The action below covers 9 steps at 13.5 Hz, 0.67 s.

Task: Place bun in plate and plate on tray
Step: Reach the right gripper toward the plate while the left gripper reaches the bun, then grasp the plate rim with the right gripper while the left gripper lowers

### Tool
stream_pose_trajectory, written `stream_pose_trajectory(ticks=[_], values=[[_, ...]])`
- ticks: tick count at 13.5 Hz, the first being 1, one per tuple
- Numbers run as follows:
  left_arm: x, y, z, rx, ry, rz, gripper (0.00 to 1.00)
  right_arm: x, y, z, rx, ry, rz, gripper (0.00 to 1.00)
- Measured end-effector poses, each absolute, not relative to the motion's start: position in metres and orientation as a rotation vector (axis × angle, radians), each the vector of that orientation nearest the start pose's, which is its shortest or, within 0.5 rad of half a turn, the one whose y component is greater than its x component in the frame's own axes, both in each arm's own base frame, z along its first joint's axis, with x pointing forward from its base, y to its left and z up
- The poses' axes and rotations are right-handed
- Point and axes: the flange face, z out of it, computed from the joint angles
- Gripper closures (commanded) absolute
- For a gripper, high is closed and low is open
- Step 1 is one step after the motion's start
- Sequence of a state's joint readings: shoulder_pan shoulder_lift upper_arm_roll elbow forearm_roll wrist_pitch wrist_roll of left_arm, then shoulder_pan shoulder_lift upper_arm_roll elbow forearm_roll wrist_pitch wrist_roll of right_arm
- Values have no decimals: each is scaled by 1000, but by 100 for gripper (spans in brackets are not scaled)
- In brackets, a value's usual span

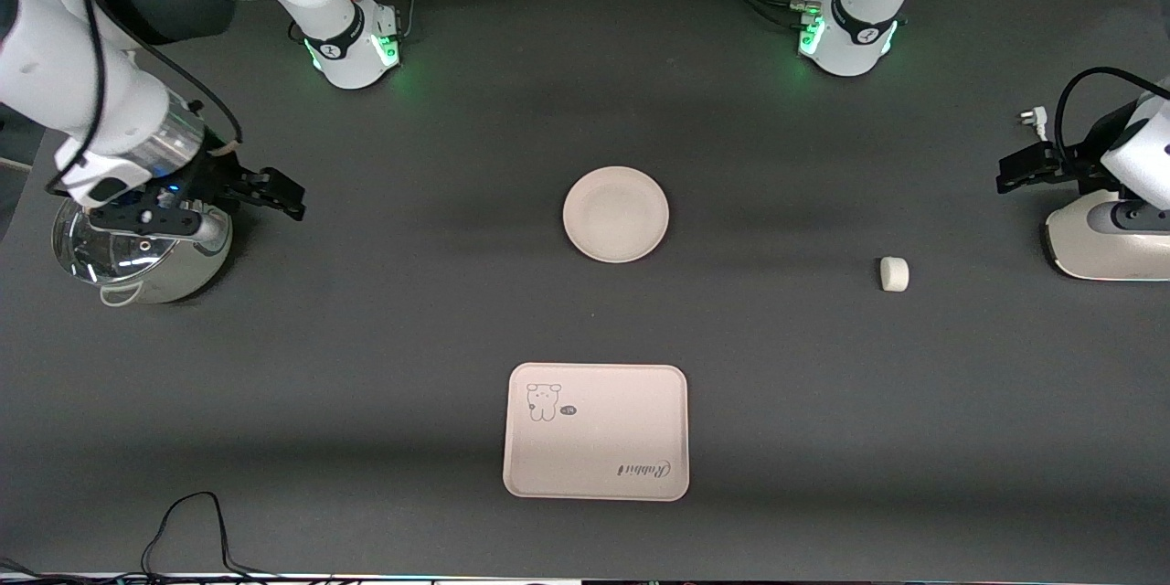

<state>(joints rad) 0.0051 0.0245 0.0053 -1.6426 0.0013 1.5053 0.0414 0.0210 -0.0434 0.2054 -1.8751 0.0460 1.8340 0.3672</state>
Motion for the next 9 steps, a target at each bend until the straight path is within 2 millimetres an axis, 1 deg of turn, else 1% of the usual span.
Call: stream_pose_trajectory(ticks=[2, 4, 5, 6, 8, 9], values=[[543, 6, 566, -3130, 47, 287, 0, 534, 164, 512, -3095, 201, 12, 0], [530, 7, 550, -3129, 46, 289, 0, 535, 188, 496, -3085, 155, -6, 0], [525, 7, 535, -3131, 47, 260, 0, 538, 197, 486, -3078, 134, -9, 0], [522, 7, 515, -3133, 47, 230, 0, 540, 206, 472, -3070, 118, -10, 0], [519, 6, 465, -3135, 48, 169, 0, 545, 224, 440, -3047, 160, 4, 0], [518, 6, 439, -3137, 49, 138, 0, 544, 238, 424, -3029, 193, 0, 0]])
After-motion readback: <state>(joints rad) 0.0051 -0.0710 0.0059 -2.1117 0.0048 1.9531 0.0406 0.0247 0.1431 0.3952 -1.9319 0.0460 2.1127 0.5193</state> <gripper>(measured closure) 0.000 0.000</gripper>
